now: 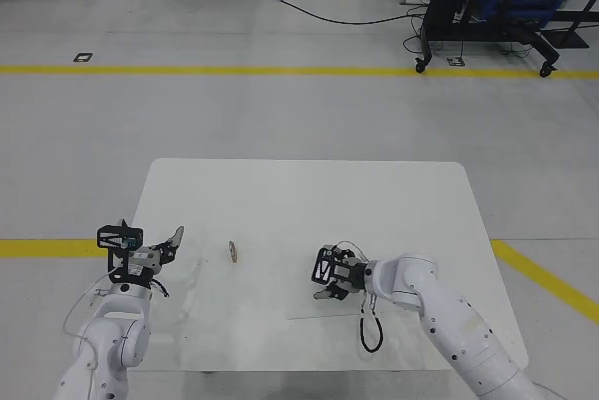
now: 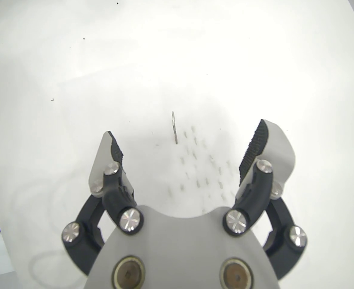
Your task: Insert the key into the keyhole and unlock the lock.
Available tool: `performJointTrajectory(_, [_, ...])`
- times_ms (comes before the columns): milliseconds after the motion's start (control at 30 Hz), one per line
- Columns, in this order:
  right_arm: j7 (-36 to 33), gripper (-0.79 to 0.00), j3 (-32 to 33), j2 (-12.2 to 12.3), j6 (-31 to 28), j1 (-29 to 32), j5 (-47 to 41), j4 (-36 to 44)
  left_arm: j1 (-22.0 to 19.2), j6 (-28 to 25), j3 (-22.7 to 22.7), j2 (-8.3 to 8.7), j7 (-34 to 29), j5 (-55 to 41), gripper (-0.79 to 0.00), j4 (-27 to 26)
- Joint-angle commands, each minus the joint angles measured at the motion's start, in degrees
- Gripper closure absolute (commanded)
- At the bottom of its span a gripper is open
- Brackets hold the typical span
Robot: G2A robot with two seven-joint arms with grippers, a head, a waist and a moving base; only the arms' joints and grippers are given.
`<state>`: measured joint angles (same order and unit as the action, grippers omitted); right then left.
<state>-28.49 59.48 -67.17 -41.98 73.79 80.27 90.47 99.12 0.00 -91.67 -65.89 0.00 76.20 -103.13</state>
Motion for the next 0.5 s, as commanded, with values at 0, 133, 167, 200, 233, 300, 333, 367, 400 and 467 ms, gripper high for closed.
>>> performJointTrajectory(0, [0.2,-0.489,-0.2,0.0,0.1,-0.2,0.1,-0.1,0.0,0.0,0.0,0.00,0.0,0.0,-0.785,0.0])
performJointTrajectory(133, [0.3,-0.348,-0.4,0.1,0.2,-0.7,0.4,-0.5,0.0,0.0,0.0,0.00,0.0,0.0,-0.785,0.0])
performJointTrajectory(167, [0.2,-0.336,-0.6,0.1,0.3,-0.9,0.4,-0.7,0.0,0.0,0.0,0.00,0.0,0.0,-0.785,0.0])
performJointTrajectory(200, [0.1,-0.314,-0.7,0.0,0.4,-1.0,0.4,-0.8,0.0,0.0,0.0,0.00,0.0,0.0,-0.785,0.0])
performJointTrajectory(233, [0.1,-0.292,-1.0,0.0,0.3,-1.2,0.3,-0.9,0.0,0.0,0.0,0.00,0.0,0.0,-0.785,0.0])
performJointTrajectory(300, [0.1,-0.262,-1.3,0.0,0.1,-1.5,0.1,-1.1,0.0,0.0,0.0,0.00,0.0,0.0,-0.785,0.0])
performJointTrajectory(333, [0.2,-0.246,-1.5,0.0,0.1,-1.7,0.0,-1.2,0.0,0.0,0.0,0.00,0.0,0.0,-0.785,0.0])
performJointTrajectory(367, [0.1,-0.240,-1.7,-0.1,-0.1,-1.8,-0.3,-1.4,0.0,0.0,0.0,0.00,0.0,0.0,-0.785,0.0])
performJointTrajectory(400, [-0.1,-0.234,-1.9,-0.1,-0.3,-1.9,-0.4,-1.6,0.0,0.0,0.0,0.00,0.0,0.0,-0.785,0.0])
performJointTrajectory(467, [-0.4,-0.222,-2.3,-0.1,-0.7,-2.4,-0.7,-1.9,0.0,0.0,0.0,0.00,0.0,0.0,-0.785,0.0])
